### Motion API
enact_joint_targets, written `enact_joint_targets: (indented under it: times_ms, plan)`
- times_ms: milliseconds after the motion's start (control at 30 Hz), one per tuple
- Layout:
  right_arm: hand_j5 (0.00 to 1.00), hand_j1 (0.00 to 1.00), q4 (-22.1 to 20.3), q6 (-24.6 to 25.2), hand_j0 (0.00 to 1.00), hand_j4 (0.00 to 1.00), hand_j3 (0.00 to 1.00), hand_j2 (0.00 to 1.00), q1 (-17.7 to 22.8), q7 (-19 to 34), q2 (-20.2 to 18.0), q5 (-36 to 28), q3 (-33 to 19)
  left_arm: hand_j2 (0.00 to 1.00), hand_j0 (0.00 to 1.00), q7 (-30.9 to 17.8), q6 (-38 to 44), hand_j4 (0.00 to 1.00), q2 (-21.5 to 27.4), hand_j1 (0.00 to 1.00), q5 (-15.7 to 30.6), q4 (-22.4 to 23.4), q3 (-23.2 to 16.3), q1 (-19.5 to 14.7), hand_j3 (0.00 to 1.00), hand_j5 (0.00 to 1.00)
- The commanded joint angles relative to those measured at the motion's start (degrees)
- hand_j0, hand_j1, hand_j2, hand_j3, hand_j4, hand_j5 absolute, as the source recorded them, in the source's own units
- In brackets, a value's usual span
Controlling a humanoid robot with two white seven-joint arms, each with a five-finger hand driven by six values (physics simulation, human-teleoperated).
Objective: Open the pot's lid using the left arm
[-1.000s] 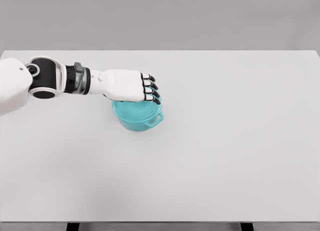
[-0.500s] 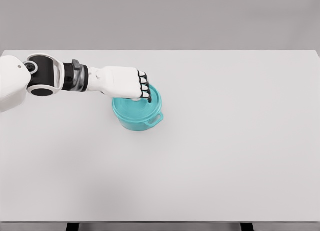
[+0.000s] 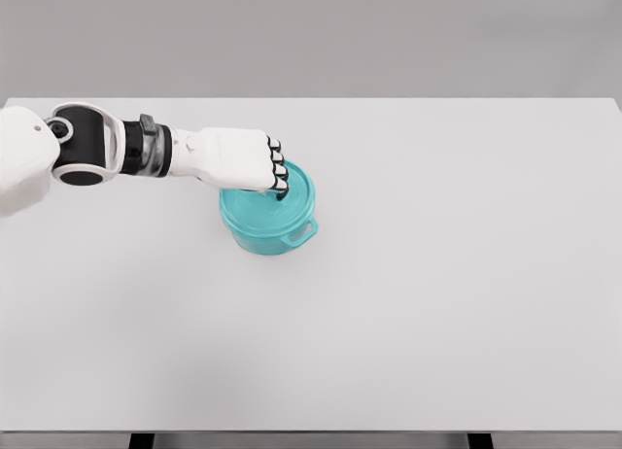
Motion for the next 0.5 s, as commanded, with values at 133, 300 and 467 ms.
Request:
enact_joint_targets:
  times_ms: [133, 300, 467]
  plan:
    - [1.00, 1.00, 0.0, 0.0, 1.00, 1.00, 1.00, 1.00, 0.0, 0.0, 0.0, 0.0, 0.0, 0.56, 0.56, 0.2, 0.0, 0.56, 0.4, 0.56, 0.5, 0.0, 0.2, -0.7, 0.56, 0.56]
    - [1.00, 1.00, 0.0, 0.0, 1.00, 1.00, 1.00, 1.00, 0.0, 0.0, 0.0, 0.0, 0.0, 0.56, 0.56, 0.4, 0.0, 0.56, 2.1, 0.56, 0.9, 0.0, 0.4, -1.6, 0.56, 0.56]
    - [1.00, 1.00, 0.0, 0.0, 1.00, 1.00, 1.00, 1.00, 0.0, 0.0, 0.0, 0.0, 0.0, 0.56, 0.56, 0.2, 0.0, 0.56, 5.0, 0.56, 0.7, 2.1, 1.0, -1.7, 0.56, 0.56]
